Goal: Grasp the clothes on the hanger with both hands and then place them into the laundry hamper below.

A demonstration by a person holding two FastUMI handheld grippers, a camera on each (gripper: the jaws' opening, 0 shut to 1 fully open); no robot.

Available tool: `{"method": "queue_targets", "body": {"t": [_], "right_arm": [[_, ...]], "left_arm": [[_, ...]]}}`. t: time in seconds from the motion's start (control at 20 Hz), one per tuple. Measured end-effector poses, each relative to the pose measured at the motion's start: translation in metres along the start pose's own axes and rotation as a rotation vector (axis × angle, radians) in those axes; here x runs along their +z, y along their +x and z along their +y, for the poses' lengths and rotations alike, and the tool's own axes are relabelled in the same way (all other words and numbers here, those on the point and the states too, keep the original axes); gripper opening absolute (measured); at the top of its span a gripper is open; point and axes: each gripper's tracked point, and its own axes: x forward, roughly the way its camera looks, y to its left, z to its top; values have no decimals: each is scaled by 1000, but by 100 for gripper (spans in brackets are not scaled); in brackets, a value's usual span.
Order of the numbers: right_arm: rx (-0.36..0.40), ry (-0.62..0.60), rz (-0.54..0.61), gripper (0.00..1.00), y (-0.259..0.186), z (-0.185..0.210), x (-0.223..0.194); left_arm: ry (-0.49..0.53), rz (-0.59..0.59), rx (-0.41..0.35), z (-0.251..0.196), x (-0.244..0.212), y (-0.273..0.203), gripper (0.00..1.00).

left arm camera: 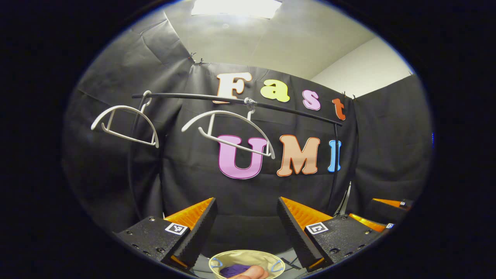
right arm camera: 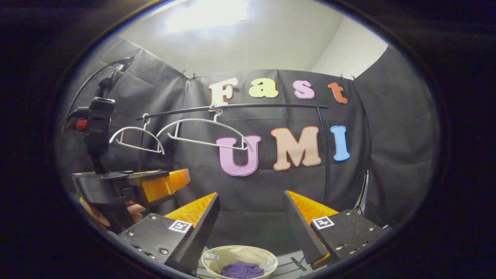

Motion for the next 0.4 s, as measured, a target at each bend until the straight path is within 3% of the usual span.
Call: {"method": "queue_targets", "body": {"t": [0.25,0.4], "right_arm": [[-29,5,14,93,23,-30,0],[-14,36,-2,97,34,-39,4]], "left_arm": [[-2,-10,-23,-20,-2,24,92],[7,6,-15,-23,-8,39,92]]}}
